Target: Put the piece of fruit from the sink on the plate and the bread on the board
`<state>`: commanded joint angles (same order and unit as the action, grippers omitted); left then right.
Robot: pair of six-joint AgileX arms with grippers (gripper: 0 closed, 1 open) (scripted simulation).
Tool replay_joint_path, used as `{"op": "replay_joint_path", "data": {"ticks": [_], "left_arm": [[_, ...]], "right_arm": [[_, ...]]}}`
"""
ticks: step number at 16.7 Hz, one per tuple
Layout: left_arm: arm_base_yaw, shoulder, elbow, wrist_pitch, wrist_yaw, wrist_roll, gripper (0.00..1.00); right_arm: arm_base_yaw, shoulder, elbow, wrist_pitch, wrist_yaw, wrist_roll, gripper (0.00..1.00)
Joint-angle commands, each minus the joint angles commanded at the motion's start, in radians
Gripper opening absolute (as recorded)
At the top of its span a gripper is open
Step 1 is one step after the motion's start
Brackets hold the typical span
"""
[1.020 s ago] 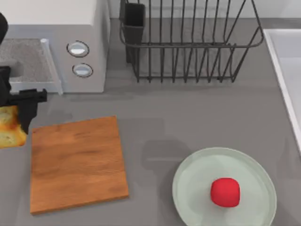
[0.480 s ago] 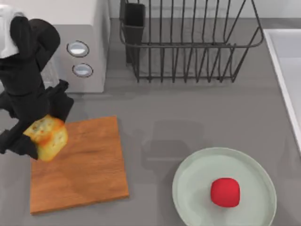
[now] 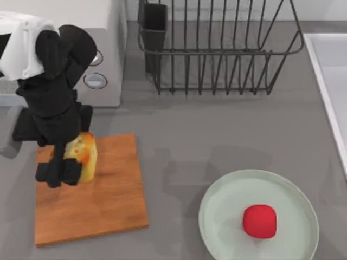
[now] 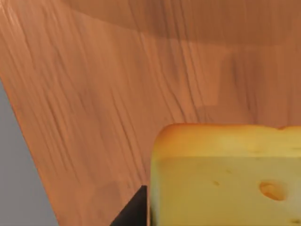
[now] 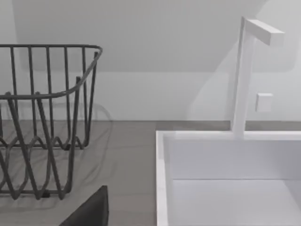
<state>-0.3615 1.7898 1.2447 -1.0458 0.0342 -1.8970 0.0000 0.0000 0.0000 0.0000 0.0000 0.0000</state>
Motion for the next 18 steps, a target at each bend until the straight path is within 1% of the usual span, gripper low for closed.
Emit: {"op": "replay_joint_path", "data": {"ticks": [2, 9, 18], "left_arm": [[-0.01, -0.008, 0.001, 0.007, -0.001, -0.039, 0.0], [-0.006, -0.001, -0.005, 0.017, -0.001, -0.041, 0.0], [-0.014, 0.047, -0.096, 0.165, 0.0, -0.046, 0.0]], "right_arm": [[0.0, 0.0, 0.0, 0.0, 0.0, 0.0, 1.0], [0.0, 0.0, 0.0, 0.0, 0.0, 0.0, 1.0], [0.0, 0.0, 0.0, 0.0, 0.0, 0.0, 1.0]]}}
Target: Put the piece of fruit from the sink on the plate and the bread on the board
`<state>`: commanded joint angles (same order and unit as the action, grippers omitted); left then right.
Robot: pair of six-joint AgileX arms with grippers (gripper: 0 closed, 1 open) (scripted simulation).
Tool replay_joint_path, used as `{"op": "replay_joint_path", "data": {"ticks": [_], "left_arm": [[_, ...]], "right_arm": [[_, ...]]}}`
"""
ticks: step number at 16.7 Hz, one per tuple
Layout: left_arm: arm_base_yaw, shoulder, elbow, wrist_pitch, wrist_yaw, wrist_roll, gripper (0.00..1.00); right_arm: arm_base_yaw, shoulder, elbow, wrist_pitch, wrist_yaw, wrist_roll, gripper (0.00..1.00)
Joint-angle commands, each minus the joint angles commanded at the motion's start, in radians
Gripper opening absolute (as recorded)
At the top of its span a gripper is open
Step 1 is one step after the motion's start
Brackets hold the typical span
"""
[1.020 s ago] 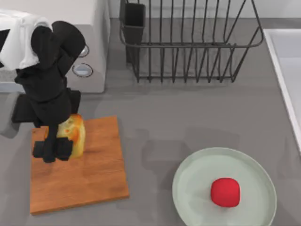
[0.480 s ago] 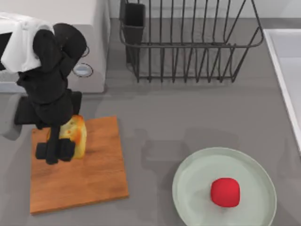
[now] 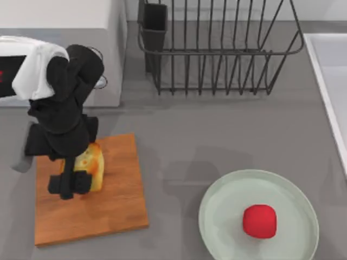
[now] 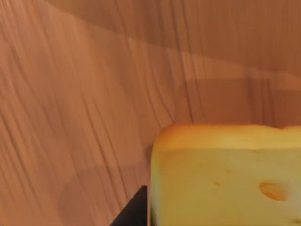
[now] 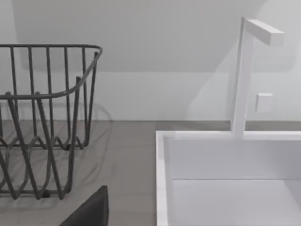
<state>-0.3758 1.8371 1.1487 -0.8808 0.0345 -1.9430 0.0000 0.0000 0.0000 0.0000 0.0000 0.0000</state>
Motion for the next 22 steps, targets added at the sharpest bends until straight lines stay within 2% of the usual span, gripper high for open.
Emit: {"op": "replay_joint_path", "data": {"ticks": [5, 18, 22], "left_arm": [[-0.001, 0.009, -0.012, 0.017, -0.001, 0.0, 0.0], [-0.001, 0.009, -0.012, 0.017, -0.001, 0.0, 0.98], [-0.001, 0.009, -0.012, 0.017, -0.001, 0.0, 1.0]], "right_arm": [[0.0, 0.0, 0.0, 0.0, 0.0, 0.0, 1.0], [0.0, 0.0, 0.0, 0.0, 0.0, 0.0, 1.0], [0.0, 0.0, 0.0, 0.0, 0.0, 0.0, 1.0]]}}
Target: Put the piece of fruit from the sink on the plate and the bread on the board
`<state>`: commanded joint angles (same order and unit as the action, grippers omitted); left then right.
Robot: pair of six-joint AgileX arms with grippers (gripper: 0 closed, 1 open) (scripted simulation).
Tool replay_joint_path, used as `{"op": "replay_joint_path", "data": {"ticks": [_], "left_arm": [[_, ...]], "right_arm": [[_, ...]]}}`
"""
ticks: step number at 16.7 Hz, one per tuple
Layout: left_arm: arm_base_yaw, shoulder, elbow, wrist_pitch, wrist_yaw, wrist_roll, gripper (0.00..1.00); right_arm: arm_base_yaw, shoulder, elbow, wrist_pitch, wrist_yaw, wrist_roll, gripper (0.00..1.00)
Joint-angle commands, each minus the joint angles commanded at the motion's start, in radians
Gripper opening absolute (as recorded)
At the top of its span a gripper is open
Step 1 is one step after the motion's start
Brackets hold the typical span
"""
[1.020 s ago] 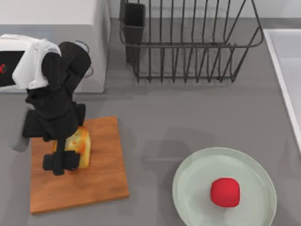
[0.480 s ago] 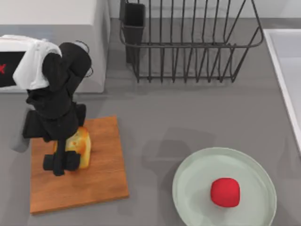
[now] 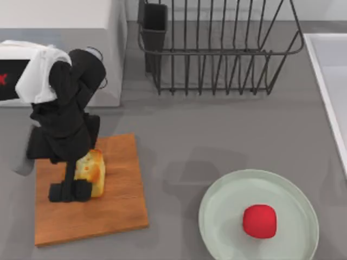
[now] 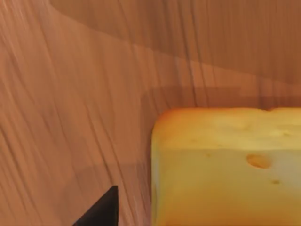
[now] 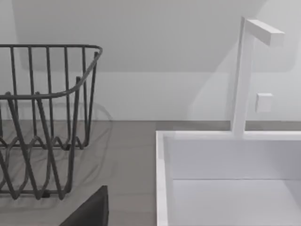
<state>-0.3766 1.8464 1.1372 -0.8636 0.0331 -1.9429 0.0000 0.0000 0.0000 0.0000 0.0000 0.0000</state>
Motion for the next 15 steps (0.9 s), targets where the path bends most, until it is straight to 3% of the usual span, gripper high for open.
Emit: {"op": "replay_joint_path", "data": {"ticks": [9, 15], "left_arm": [[0.017, -0.055, -0.03, 0.033, -0.003, 0.047, 1.0], [0.094, -0.404, -0.247, 0.202, -0.013, 0.41, 1.0]], "right_arm": [[0.0, 0.0, 0.0, 0.0, 0.0, 0.0, 1.0], [0.0, 0.0, 0.0, 0.0, 0.0, 0.0, 1.0]]}}
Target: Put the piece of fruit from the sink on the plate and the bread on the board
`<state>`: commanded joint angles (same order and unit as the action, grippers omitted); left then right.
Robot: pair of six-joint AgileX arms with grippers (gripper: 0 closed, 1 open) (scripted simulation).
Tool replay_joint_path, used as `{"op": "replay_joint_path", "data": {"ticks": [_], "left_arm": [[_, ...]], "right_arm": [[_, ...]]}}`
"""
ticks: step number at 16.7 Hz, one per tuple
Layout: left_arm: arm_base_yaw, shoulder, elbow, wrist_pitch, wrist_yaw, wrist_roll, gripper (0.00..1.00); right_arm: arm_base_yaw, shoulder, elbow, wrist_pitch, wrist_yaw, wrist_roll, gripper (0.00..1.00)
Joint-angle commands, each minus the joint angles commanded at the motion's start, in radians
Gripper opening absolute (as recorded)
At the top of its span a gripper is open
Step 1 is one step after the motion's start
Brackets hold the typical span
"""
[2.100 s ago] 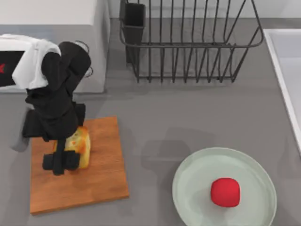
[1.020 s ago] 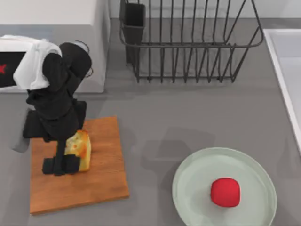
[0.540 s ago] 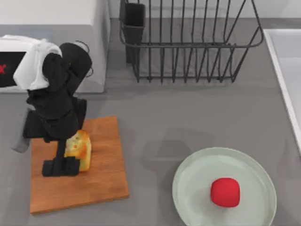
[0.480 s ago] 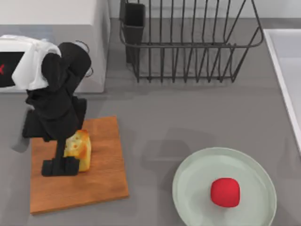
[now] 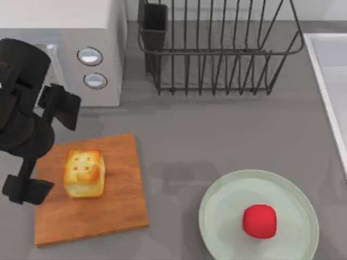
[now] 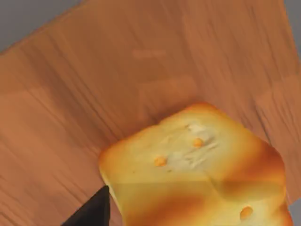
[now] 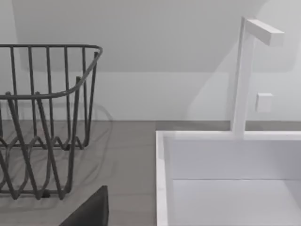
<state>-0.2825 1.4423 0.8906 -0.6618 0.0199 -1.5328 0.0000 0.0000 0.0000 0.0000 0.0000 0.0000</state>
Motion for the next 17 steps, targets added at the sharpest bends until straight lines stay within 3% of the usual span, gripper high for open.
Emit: {"op": "replay_joint_path", "data": {"ticks": [11, 14, 17], "left_arm": [[0.198, -1.074, -0.655, 0.432, -0.01, 1.17, 1.0], [0.244, -1.29, -0.789, 0.552, -0.015, 1.384, 1.0], [0.275, -1.413, -0.871, 0.639, -0.019, 1.504, 1.0]], "right_arm": [[0.0, 0.0, 0.0, 0.0, 0.0, 0.0, 1.0], [0.0, 0.0, 0.0, 0.0, 0.0, 0.0, 1.0], [0.0, 0.0, 0.0, 0.0, 0.0, 0.0, 1.0]]}}
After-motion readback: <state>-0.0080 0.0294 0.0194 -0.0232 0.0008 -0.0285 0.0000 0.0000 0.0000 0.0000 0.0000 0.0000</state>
